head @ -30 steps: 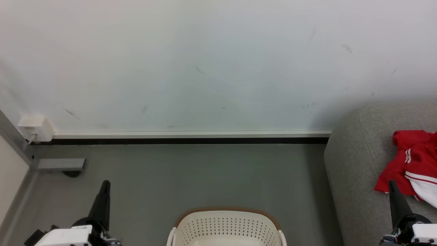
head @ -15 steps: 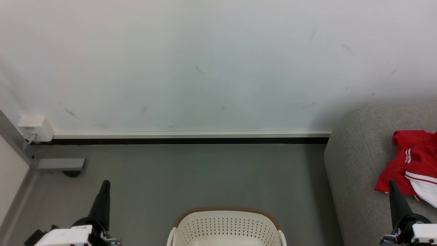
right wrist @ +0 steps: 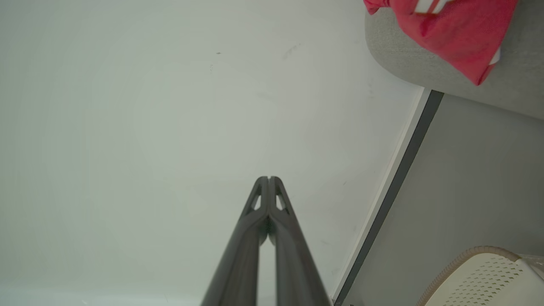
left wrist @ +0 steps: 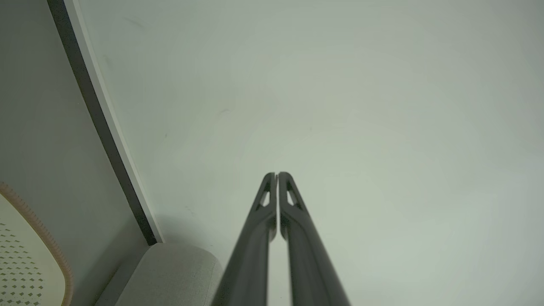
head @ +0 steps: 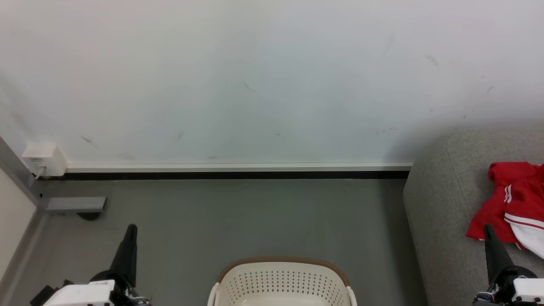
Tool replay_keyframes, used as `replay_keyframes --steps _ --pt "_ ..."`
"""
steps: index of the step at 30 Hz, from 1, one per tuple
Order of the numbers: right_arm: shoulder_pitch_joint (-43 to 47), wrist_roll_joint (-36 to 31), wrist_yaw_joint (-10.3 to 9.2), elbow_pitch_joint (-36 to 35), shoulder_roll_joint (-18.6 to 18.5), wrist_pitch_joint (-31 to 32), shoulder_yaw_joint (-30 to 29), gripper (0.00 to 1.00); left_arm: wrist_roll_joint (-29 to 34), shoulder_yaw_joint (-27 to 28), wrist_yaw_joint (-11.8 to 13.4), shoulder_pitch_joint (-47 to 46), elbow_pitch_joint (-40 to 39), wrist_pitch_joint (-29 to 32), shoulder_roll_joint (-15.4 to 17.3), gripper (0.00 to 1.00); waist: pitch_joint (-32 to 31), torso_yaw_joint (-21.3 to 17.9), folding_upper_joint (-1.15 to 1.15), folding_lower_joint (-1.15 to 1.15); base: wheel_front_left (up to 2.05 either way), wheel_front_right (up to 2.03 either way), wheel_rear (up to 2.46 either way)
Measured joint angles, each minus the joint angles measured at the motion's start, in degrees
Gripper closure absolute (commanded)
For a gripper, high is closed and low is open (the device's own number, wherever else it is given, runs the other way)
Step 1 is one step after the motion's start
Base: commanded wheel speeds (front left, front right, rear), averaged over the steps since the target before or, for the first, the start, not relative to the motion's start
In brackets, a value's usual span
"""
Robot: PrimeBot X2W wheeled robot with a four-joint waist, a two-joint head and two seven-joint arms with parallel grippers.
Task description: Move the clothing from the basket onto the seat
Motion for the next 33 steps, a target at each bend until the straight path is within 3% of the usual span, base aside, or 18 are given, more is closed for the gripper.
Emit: replay_keyframes --steps 33 --pt "0.0 -0.1 0.00 0.0 0.1 0.1 -0.1 1.00 0.0 0.0 0.0 0.0 0.0 0.0 0.0 1.00 0.0 0.0 0.00 0.00 0.00 0.00 0.00"
